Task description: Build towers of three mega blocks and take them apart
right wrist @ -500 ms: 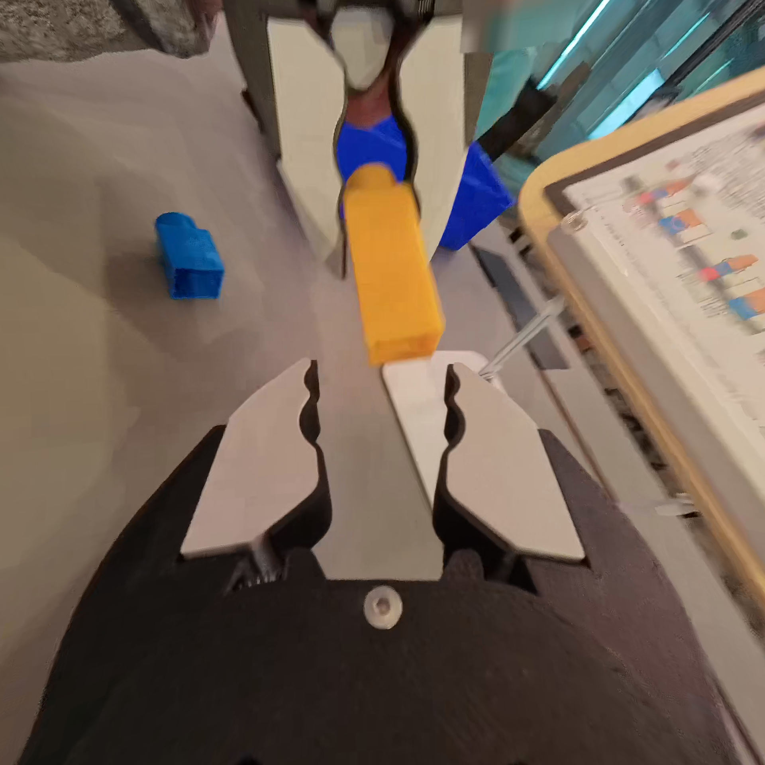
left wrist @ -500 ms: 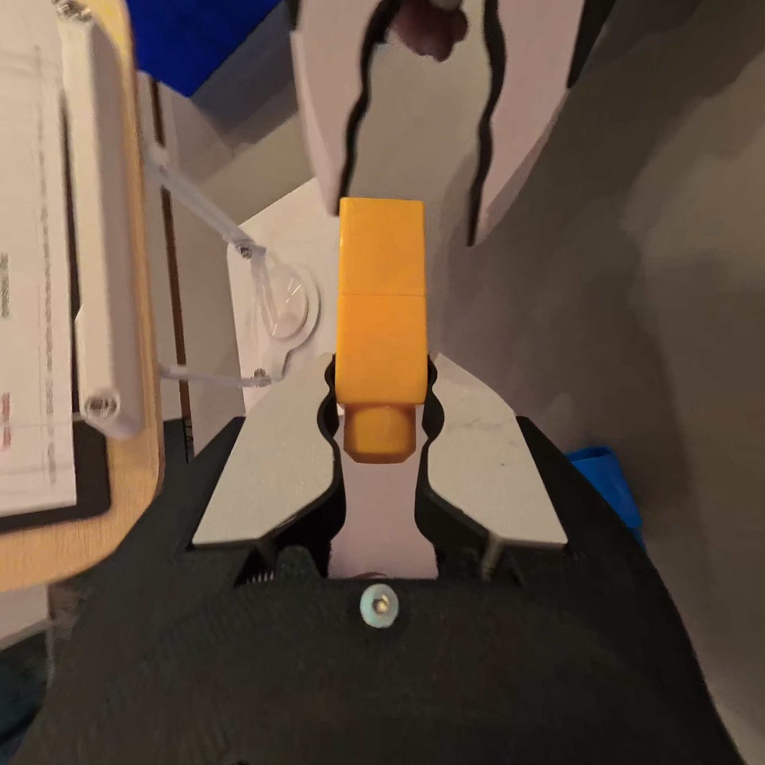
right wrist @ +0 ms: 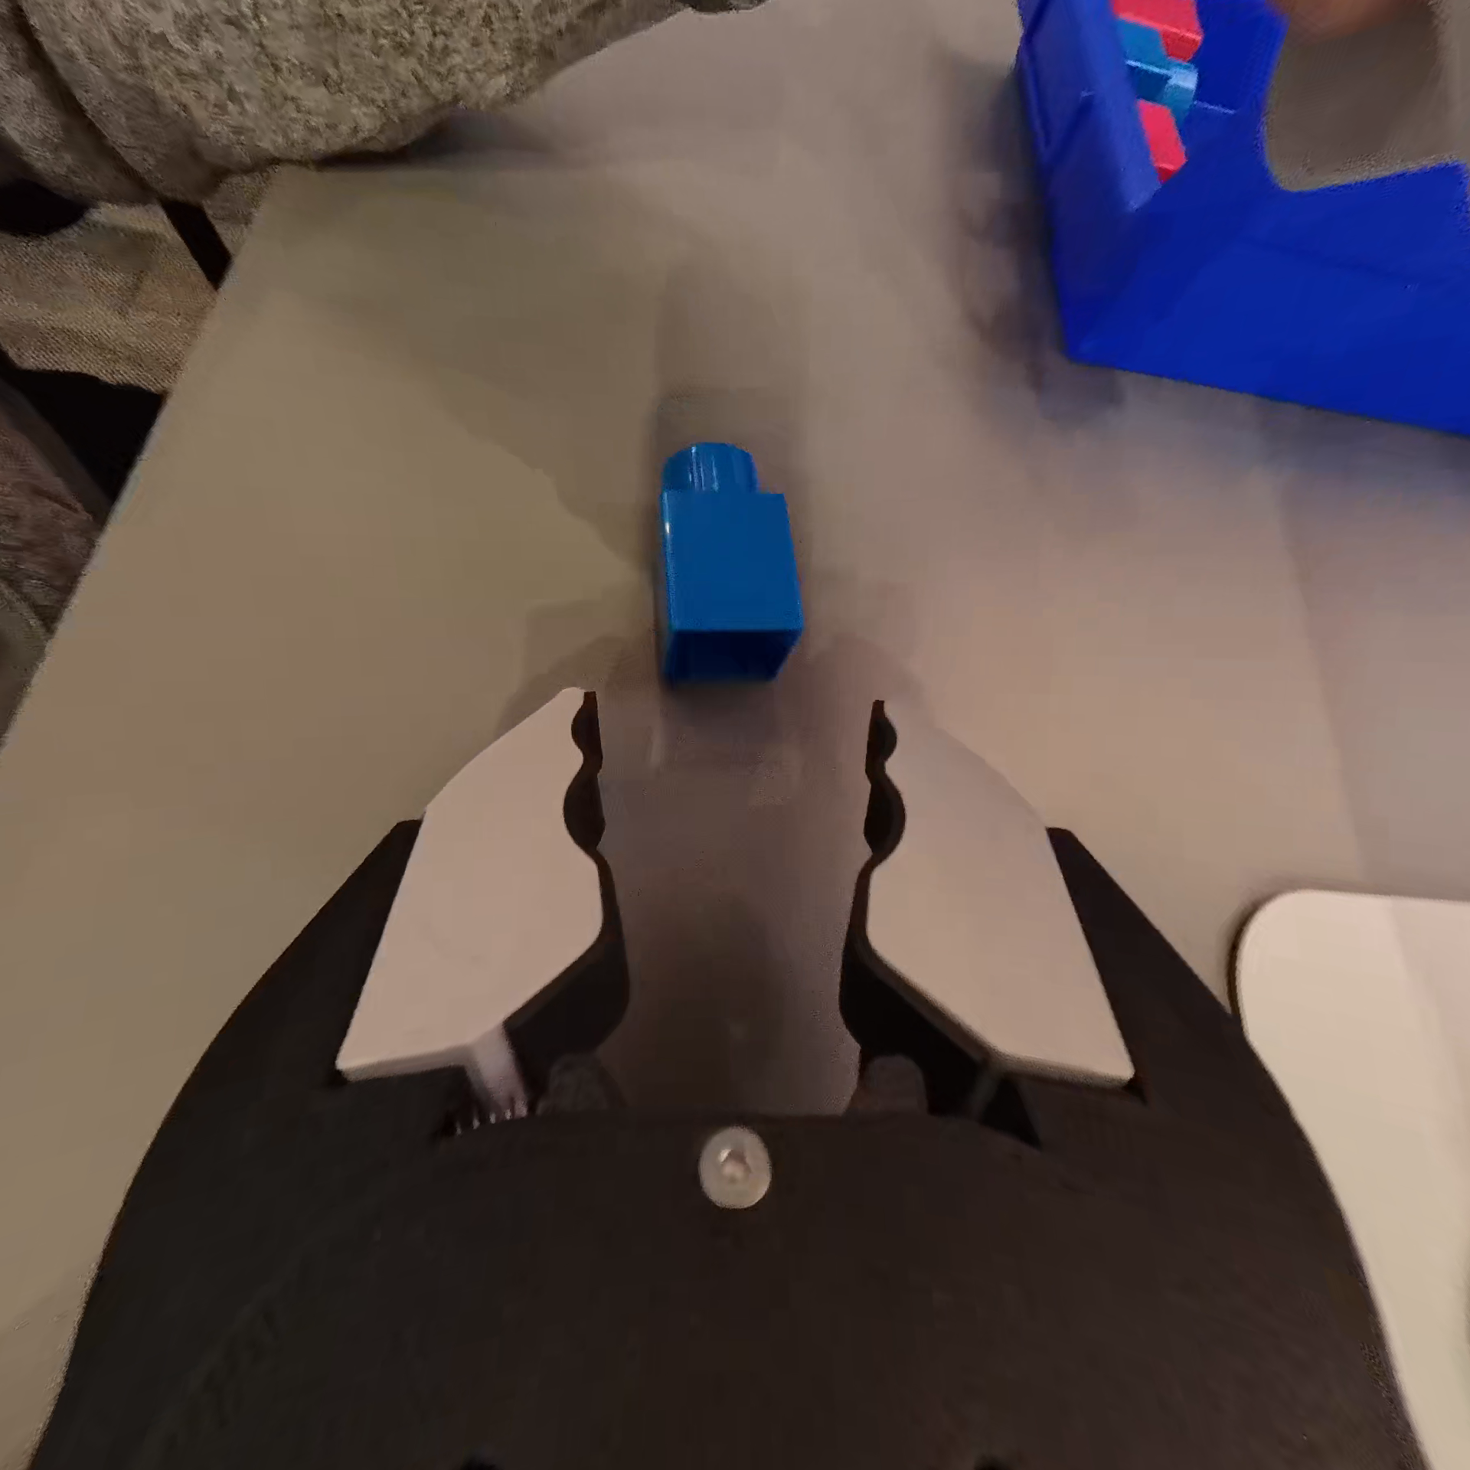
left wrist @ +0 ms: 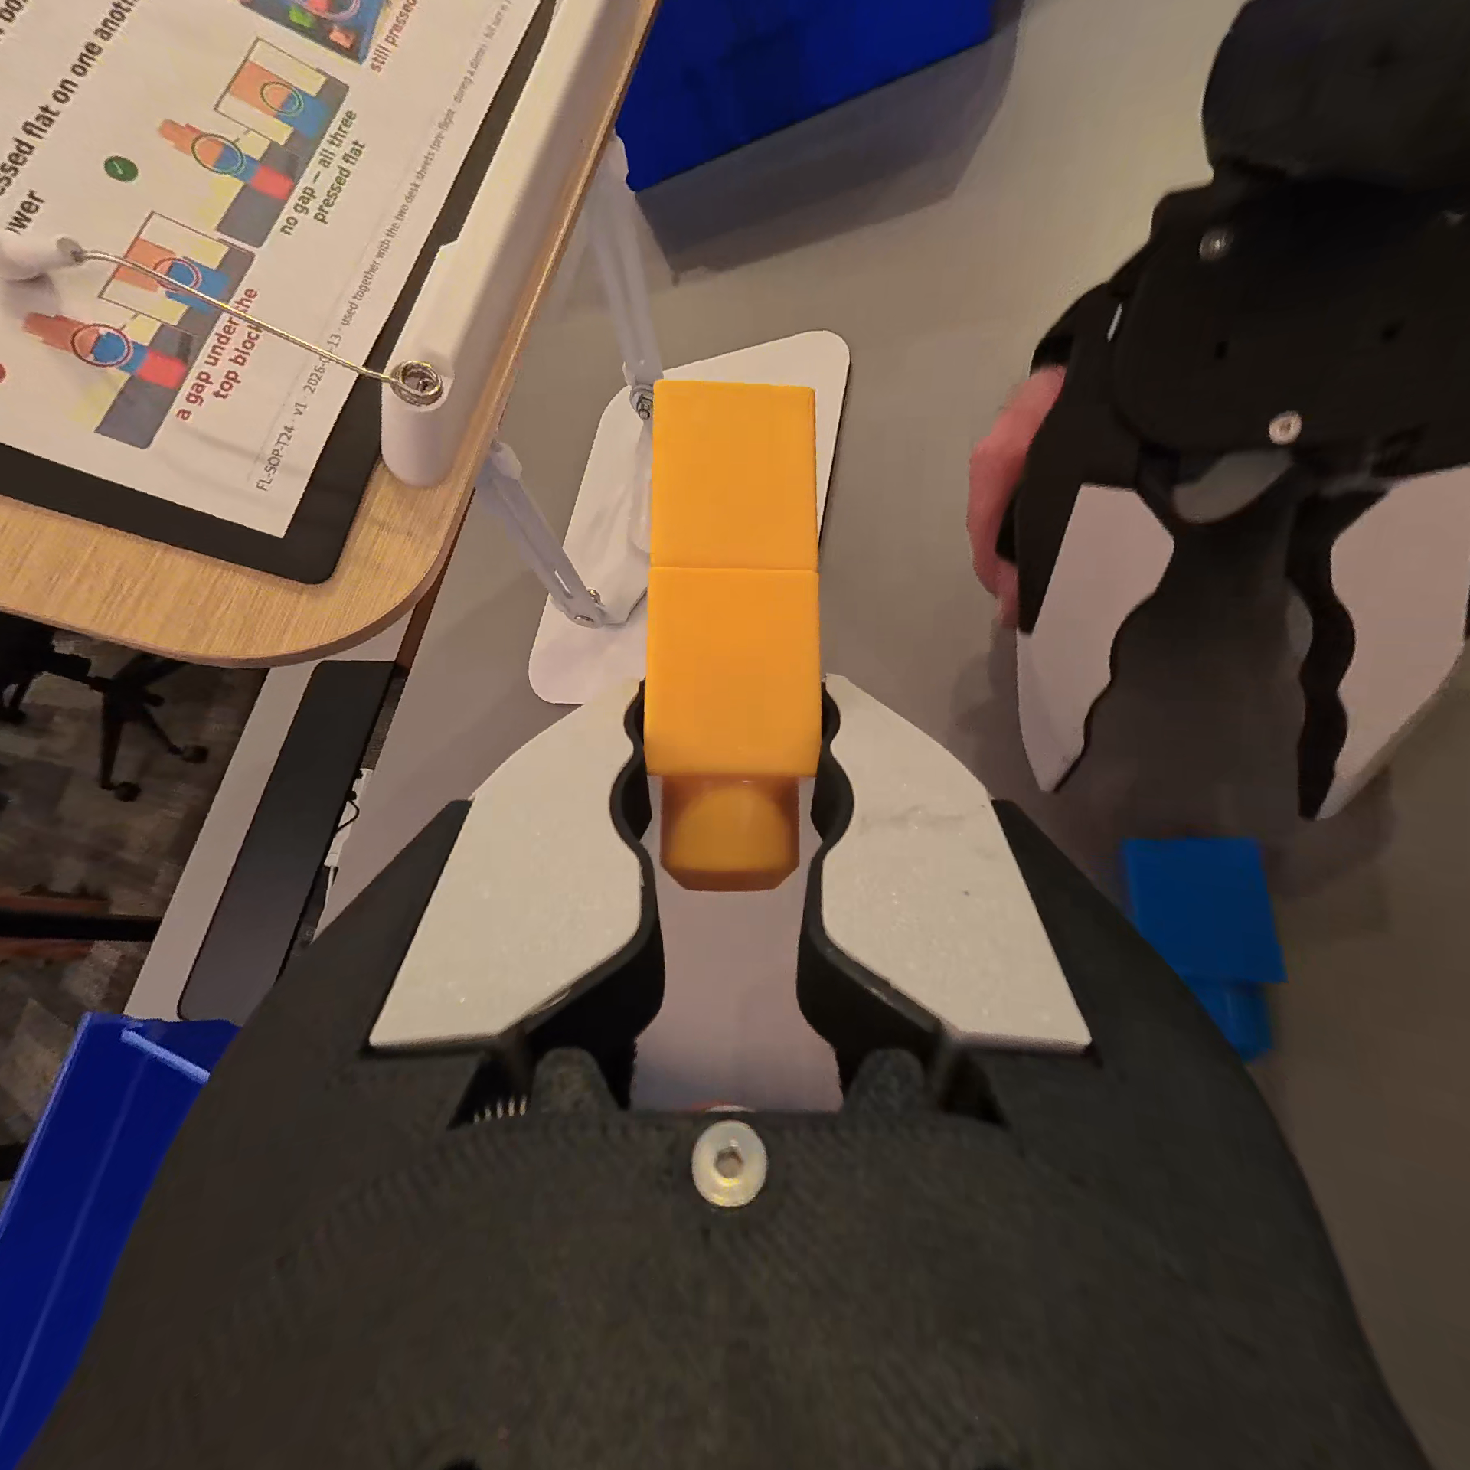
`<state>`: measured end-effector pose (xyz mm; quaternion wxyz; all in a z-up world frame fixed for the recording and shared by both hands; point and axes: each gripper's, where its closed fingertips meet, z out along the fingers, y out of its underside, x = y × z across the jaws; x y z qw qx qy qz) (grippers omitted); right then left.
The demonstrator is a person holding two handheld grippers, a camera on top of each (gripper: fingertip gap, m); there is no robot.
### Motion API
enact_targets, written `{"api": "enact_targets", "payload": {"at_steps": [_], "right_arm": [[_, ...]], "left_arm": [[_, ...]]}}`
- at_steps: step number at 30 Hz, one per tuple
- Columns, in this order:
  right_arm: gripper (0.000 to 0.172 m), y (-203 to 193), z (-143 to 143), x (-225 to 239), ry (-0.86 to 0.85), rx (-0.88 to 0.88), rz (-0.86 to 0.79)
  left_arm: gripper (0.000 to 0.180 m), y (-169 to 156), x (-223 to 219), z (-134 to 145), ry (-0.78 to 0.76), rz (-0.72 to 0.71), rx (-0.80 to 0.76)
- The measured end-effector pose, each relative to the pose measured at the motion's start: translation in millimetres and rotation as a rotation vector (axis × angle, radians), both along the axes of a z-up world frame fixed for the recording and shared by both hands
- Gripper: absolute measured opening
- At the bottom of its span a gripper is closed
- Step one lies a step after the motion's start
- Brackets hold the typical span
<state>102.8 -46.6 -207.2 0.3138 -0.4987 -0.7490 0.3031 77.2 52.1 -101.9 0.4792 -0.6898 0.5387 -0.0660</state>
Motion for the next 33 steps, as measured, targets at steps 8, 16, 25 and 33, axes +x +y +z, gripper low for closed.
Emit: {"api": "enact_targets", "payload": {"at_steps": [8, 16, 25, 33], "right_arm": [[0.038, -13, -10, -35, -0.057, 0.059, 0.076], [0.037, -5, 29, -26, 0.05, 0.155, 0.069], [0.037, 72, 95, 65, 0.164, 0.369, -0.154], [0.037, 83, 117, 78, 0.247, 0.437, -0.173]], "left_arm": [[0.037, 2, -6, 7, -0.034, 0.017, 0.019], [0.037, -2, -10, 13, -0.068, -0.002, 0.037], [0.037, -18, -5, 8, 0.07, -0.069, 0.055], [0.037, -25, 12, -6, 0.148, -0.122, 0.035]]}}
